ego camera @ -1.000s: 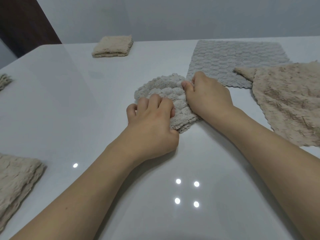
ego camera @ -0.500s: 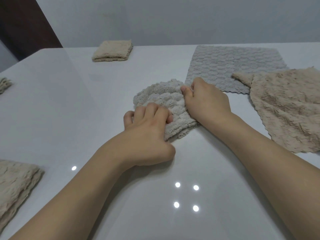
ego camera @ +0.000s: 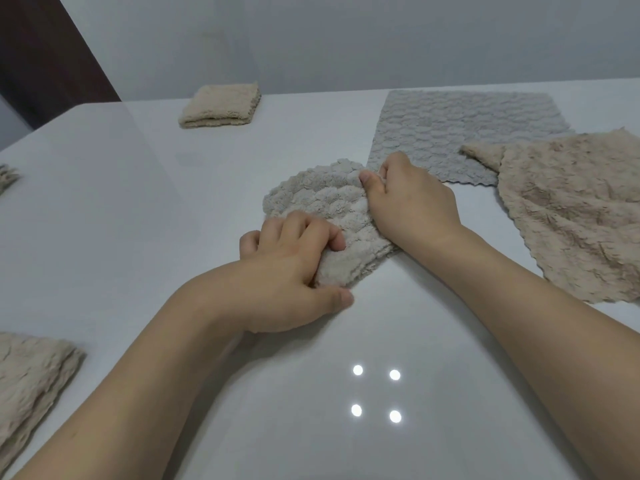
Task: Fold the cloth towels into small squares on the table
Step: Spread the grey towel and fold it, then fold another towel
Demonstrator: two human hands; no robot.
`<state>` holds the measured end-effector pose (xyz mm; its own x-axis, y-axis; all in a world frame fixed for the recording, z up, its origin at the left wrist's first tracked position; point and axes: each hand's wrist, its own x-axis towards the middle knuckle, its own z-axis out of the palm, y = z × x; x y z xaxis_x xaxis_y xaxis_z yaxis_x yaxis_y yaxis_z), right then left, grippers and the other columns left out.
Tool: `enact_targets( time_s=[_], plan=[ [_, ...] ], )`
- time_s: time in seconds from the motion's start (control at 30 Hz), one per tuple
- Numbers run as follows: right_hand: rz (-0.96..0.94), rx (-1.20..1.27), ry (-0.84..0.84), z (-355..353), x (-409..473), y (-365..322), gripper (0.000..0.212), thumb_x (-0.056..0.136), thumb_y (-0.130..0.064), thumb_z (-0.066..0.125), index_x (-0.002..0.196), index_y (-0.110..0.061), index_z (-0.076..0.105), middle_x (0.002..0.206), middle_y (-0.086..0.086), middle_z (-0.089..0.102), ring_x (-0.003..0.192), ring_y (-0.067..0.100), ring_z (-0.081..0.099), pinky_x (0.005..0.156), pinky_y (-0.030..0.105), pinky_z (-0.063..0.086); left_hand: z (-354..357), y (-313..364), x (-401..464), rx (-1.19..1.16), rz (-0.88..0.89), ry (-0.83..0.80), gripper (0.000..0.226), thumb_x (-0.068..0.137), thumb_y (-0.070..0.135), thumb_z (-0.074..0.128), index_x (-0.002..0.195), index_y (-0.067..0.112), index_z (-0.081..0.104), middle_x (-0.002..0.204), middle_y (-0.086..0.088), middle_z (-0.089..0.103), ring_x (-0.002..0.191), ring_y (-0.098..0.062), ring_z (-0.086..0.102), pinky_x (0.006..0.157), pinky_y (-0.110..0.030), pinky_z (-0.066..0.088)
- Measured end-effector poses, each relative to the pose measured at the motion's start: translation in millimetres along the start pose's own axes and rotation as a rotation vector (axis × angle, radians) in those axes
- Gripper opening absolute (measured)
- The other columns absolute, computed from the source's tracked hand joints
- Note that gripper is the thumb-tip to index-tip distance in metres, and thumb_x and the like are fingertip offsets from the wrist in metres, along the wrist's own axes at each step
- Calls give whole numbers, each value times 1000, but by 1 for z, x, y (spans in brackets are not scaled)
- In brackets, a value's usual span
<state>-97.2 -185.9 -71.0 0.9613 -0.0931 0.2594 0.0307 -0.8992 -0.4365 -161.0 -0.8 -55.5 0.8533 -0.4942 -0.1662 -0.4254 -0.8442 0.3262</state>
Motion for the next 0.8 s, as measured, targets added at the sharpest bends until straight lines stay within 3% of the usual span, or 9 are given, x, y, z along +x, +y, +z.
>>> enact_targets(
  time_s=[0.07,0.13,0.2,0.23,0.33,0.5,0.63,0.7,0.8],
  plan=[
    [-2,11,-4,-1,0,1,38,101,-46,34,108,-11,46,102,10,64,97,33,58,72,38,35,0,3,-1,-181,-27,111,51,65,77,42,105,46,43,111,27,34,116,0,23,96,-22,14],
    [-11,30,-7,-2,1,1,38,100,-46,34,108,-11,46,102,10,64,97,33,58,74,38,37,3,0,6,-363,-111,391,47,69,73,39,99,40,55,107,22,42,113,-1,33,93,-23,19],
    [-16,50,-8,-2,1,2,38,100,-46,34,108,-12,46,102,9,64,97,33,58,75,39,39,7,-7,18,-215,-285,623,43,82,63,39,112,37,57,116,10,45,118,-14,37,95,-31,20],
    [-17,60,-7,-2,1,3,37,100,-46,34,109,-12,46,102,9,63,97,32,57,75,39,38,7,-9,23,-132,-391,653,44,89,60,39,121,34,56,122,4,45,121,-21,37,97,-35,21],
    [-17,109,-3,-2,1,3,36,100,-46,35,109,-13,45,99,4,60,95,30,57,72,36,35,10,-15,32,-1,-535,557,50,96,57,33,126,23,54,125,-6,45,121,-29,36,100,-42,24],
    [-26,189,-3,-2,2,3,30,101,-45,35,106,-17,42,92,1,58,86,26,52,70,35,34,10,-16,31,-116,-383,627,29,91,46,49,114,28,44,104,3,52,106,-26,42,90,-39,25],
    [-56,220,11,-1,3,4,24,101,-39,39,108,-17,40,86,0,58,82,27,53,68,35,35,7,-17,27,-444,-241,671,31,92,37,56,114,37,34,83,14,59,86,-21,54,94,-42,40],
    [-73,249,24,-1,2,4,22,101,-34,40,115,-18,38,81,0,58,79,28,54,68,37,40,6,-21,28,-602,-172,706,30,93,42,54,119,42,39,86,15,64,84,-20,63,89,-46,50],
    [-103,296,34,-2,-1,4,25,99,-27,41,124,-22,35,80,3,62,76,29,58,72,41,47,8,-27,32,-647,-149,723,29,96,39,54,123,41,43,88,8,65,72,-13,61,77,-40,51]
  ],
)
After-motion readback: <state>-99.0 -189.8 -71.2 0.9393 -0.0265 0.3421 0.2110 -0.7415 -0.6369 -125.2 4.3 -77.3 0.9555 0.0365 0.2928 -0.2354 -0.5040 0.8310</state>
